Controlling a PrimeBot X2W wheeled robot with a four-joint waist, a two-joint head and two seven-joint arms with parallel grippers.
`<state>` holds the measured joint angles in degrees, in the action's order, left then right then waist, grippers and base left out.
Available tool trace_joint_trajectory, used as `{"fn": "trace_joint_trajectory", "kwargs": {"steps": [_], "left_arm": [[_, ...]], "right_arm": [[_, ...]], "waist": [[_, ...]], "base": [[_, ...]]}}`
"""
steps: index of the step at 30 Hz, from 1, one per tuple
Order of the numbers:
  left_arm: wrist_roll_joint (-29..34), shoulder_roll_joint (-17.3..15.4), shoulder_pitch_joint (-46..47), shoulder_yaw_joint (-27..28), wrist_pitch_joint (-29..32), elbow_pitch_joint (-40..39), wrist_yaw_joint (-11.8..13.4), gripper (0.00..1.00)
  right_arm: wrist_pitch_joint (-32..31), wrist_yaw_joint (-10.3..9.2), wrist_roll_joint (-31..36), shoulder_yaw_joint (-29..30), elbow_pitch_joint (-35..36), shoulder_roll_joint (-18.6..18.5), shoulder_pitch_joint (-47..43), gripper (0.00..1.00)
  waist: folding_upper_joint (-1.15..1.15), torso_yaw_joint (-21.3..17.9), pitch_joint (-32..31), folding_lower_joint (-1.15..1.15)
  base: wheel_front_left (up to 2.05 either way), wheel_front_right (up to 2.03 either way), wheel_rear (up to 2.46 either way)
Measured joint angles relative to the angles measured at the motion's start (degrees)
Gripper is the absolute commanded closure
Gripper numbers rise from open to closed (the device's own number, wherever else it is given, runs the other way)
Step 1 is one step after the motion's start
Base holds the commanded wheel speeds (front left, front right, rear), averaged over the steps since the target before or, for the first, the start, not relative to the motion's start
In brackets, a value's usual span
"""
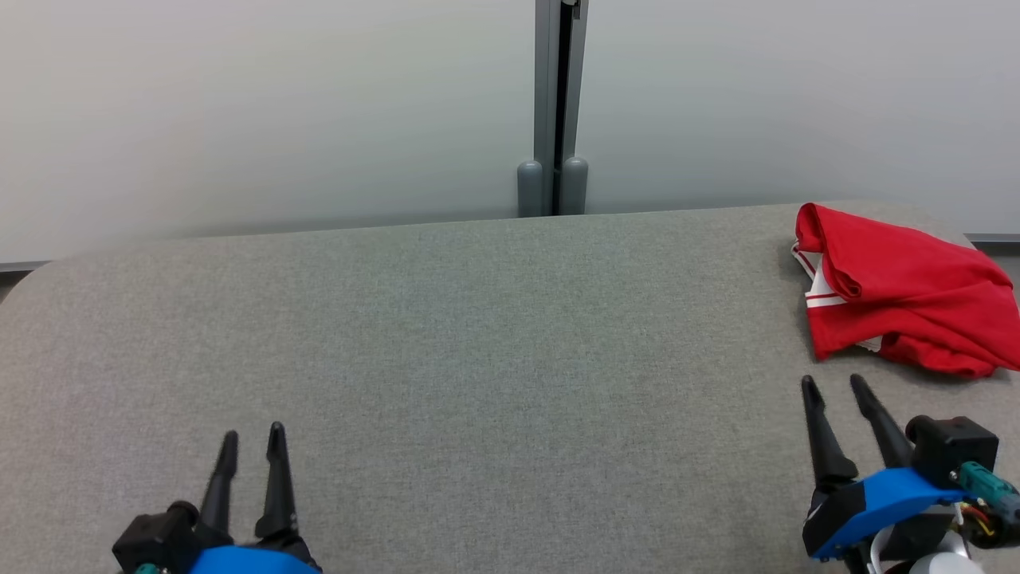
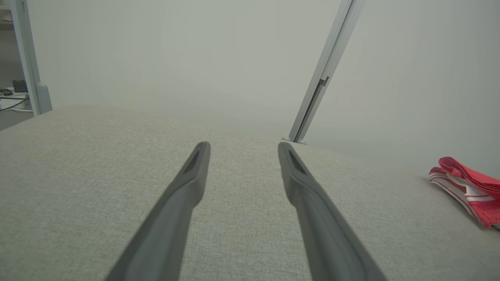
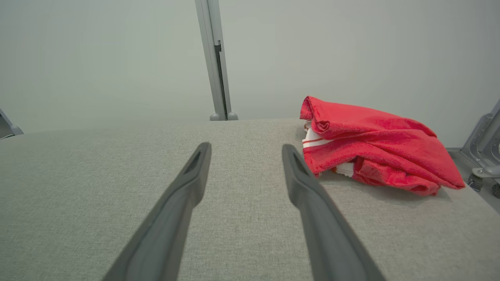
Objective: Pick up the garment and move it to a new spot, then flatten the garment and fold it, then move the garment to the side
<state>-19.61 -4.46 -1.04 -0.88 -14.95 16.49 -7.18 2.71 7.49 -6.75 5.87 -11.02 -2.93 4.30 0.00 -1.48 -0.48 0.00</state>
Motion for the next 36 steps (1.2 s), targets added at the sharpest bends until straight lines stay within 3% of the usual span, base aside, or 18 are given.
{"fn": "trace_joint_trajectory", "kwargs": {"steps": [8, 36], "left_arm": [[-0.63, 1.23, -2.16, 0.02, 0.51, 3.71, 0.08, 1.00], [-25.06, 1.26, 0.16, 2.24, 7.61, 1.91, 0.08, 1.00]], "right_arm": [[-0.33, 0.00, -0.41, 0.04, -4.35, 0.69, -1.56, 1.00], [-3.21, 0.00, -29.20, 0.14, -4.16, 0.68, -1.27, 1.00]], "waist": [[0.00, -0.01, 0.01, 0.00], [0.00, 0.32, 0.16, 0.00]], "base": [[0.00, 0.00, 0.00], [0.00, 0.00, 0.00]]}}
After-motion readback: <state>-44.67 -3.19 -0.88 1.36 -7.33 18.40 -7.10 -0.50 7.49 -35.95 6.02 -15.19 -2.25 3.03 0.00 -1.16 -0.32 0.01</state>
